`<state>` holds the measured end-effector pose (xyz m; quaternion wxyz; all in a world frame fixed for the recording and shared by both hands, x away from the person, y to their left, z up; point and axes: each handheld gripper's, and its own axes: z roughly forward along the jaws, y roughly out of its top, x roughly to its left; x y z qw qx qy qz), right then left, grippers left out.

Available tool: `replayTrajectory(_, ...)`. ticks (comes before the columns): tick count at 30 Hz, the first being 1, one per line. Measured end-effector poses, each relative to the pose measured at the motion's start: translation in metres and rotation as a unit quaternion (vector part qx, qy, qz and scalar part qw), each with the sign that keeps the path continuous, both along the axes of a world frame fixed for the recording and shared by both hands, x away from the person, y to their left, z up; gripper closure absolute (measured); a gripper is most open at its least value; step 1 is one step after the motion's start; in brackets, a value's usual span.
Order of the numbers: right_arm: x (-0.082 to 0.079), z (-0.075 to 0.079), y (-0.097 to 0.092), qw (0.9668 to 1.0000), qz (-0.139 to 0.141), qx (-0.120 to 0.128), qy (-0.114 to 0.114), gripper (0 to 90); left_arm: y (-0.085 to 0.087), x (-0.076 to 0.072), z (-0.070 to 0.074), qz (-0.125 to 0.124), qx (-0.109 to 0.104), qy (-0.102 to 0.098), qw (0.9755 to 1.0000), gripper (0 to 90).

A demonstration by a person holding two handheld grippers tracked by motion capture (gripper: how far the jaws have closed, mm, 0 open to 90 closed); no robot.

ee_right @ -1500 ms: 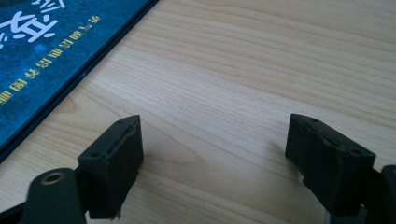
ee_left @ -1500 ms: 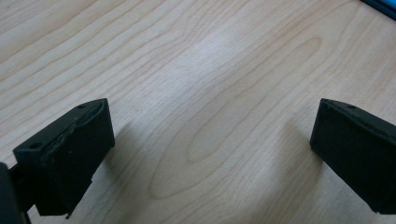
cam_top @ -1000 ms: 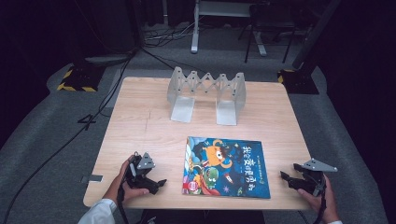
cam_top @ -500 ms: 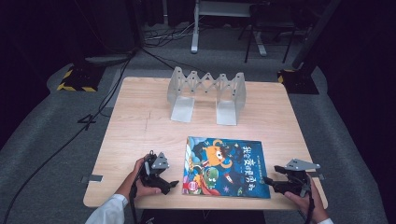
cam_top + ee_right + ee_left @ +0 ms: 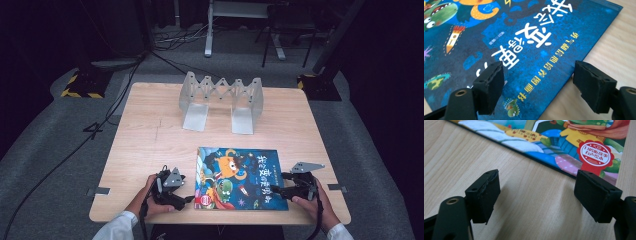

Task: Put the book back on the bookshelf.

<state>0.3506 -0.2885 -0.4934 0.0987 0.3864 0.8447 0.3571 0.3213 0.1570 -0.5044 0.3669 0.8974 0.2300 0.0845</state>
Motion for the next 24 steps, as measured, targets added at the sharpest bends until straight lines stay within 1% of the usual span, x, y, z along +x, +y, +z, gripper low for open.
replayTrajectory(3,0.007,0.0,0.006,1.0,0.006,0.0,0.001,25.5,0.0,-0.004,0.0,-0.004,0.002,0.002,1.0,21.5)
replayTrajectory(5,0.017,0.002,0.015,0.9999,0.013,-0.009,0.002,25.5,0.0,-0.008,0.001,-0.009,0.002,0.003,1.0,21.7)
replayTrajectory(7,0.027,0.003,0.023,0.9998,0.011,-0.015,0.003,25.5,-0.002,-0.014,0.002,-0.004,0.005,0.01,0.9999,21.9)
replayTrajectory(8,0.034,0.003,0.028,0.9998,0.009,-0.015,0.002,25.5,-0.003,-0.016,0.002,-0.007,0.006,0.011,0.9999,22.0)
replayTrajectory(11,0.042,0.002,0.034,0.9999,0.006,-0.009,-0.003,25.5,-0.005,-0.022,0.003,-0.013,0.002,0.021,0.9997,21.9)
replayTrajectory(12,0.043,0.001,0.035,1.0,0.002,-0.006,-0.004,25.6,-0.006,-0.024,0.003,-0.016,0.01,0.014,0.9997,22.0)
replayTrajectory(13,0.042,0.001,0.034,1.0,0.0,-0.004,-0.004,26.4,-0.006,-0.025,0.004,-0.019,0.015,0.009,0.9997,22.9)
replayTrajectory(15,0.037,0.0,0.031,1.0,-0.001,0.003,-0.008,28.1,-0.005,-0.026,0.004,-0.023,0.014,0.008,0.9996,25.6)
replayTrajectory(16,0.033,-0.001,0.027,0.9999,-0.002,0.007,-0.008,28.1,-0.003,-0.025,0.004,-0.019,0.017,0.01,0.9996,23.5)
replayTrajectory(17,0.028,-0.001,0.023,0.9999,-0.002,0.005,-0.014,28.1,-0.001,-0.022,0.005,-0.01,0.022,0.012,0.9996,21.8)
replayTrajectory(19,0.017,0.0,0.014,0.9997,0.002,-0.004,-0.024,29.0,0.003,-0.016,0.007,0.004,0.009,0.015,0.9998,21.9)
replayTrajectory(21,0.009,0.001,0.005,0.9996,-0.003,-0.007,-0.026,30.9,0.007,-0.009,0.01,0.018,0.0,0.012,0.9998,20.9)
replayTrajectory(22,0.005,0.001,0.0,0.9997,-0.005,-0.005,-0.023,31.0,0.008,-0.003,0.013,0.027,-0.004,0.008,0.9996,21.0)
replayTrajectory(23,-0.001,0.001,-0.006,0.9998,-0.007,-0.002,-0.02,31.6,0.009,0.002,0.015,0.037,-0.005,-0.001,0.9993,20.9)
replayTrajectory(24,-0.006,0.001,-0.009,0.9998,-0.005,0.0,-0.02,31.9,0.009,0.008,0.017,0.046,-0.004,-0.009,0.9989,20.9)
